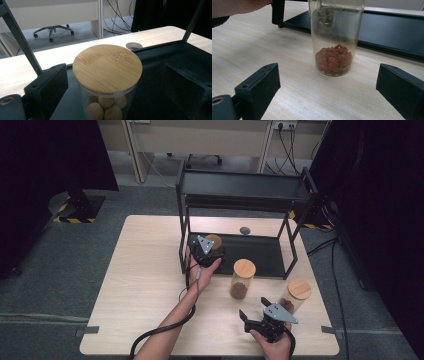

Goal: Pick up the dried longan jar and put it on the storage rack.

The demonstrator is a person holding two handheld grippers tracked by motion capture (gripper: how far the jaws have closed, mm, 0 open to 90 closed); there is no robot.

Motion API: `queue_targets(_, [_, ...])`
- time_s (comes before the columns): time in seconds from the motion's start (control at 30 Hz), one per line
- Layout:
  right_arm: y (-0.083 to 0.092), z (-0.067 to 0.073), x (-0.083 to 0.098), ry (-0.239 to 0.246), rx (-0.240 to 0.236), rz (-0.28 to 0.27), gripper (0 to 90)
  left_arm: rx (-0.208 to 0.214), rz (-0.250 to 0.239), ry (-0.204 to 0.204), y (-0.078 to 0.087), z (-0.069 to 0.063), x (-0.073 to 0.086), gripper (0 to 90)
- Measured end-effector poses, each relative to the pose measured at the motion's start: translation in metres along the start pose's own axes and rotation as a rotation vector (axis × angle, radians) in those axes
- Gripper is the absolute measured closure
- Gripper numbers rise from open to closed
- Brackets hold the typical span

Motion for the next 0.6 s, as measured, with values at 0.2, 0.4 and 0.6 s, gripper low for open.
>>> queue_targets(0.2, [0.0,-0.0001,0.0,-0.001,0.0,0.0,5.4,0.007,-0.003,-0.003,0.0036,-0.0034,-0.0002,6.8])
queue_targets(0.4, [0.0001,0.0,-0.0001,0.0,0.0,-0.002,5.4,0.017,-0.005,-0.006,0.0066,-0.0077,-0.0001,6.8])
queue_targets(0.6, [0.0001,0.0,-0.0001,0.0,0.001,-0.002,5.5,0.021,-0.01,-0.002,0.0099,-0.0082,0.0022,6.8])
Point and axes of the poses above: each handheld gripper's, and its own axes: y roughly backward along the jaws, x roughly out of its underside, z roughly to its left, the point moved 10 cm from there along -y, roughly forward along the jaws, and after that the axes turned 15 degrees about x, right-handed, at the moved point
